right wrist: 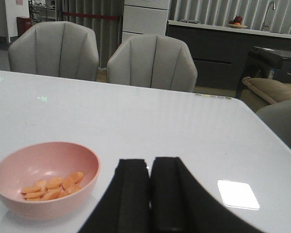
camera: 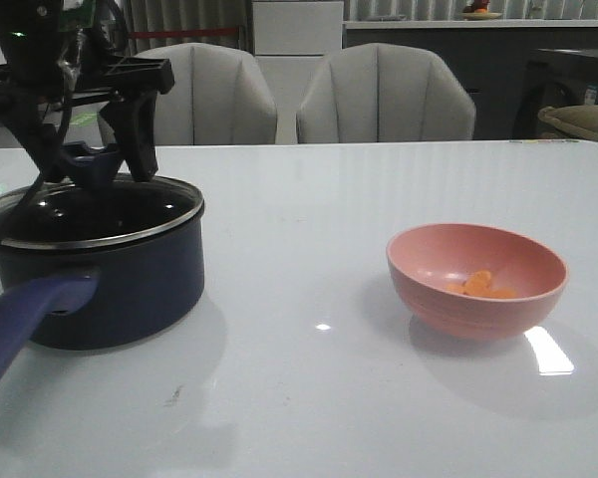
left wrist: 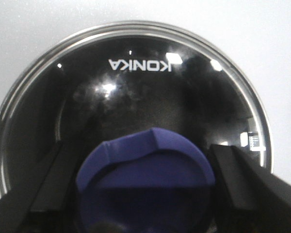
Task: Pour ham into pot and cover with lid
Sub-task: 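Lift the glass lid off the saucepan with the left gripper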
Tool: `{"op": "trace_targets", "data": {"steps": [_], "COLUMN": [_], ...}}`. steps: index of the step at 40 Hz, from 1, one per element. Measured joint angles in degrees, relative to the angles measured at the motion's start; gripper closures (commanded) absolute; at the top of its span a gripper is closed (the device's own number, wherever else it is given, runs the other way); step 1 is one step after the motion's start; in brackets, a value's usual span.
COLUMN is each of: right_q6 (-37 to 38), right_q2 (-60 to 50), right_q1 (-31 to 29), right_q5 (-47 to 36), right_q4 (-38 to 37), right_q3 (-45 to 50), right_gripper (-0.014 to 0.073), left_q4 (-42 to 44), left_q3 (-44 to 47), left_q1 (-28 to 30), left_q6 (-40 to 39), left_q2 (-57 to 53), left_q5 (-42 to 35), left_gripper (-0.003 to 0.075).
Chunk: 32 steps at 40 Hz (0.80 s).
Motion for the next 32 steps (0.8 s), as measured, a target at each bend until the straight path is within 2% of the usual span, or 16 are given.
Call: {"op": "trace_targets", "data": {"steps": [17,24,32], "right_q6": [0.0,0.0,0.0], "right_q2": [0.0,0.0,0.0], "right_q1": [0.0,0.0,0.0], "right_q5": [0.0,0.0,0.0], "right_q4": [0.0,0.0,0.0], "right_q3": [0.0,0.0,0.0], "right_gripper": [0.0454,0.0454,0.0454], "left_q4": [5.7,6.6,1.9], "left_q3": [-1.6,-0.2,7.3], "left_q1": [1.2,9.0,23.2], "left_q6": [0.2,3.0,9.1], "left_q2": [-5.0,-9.7,-14.4], "left_q5": [3.0,3.3,1.2], "left_gripper": [0.0390,0.0390,0.0390]}}
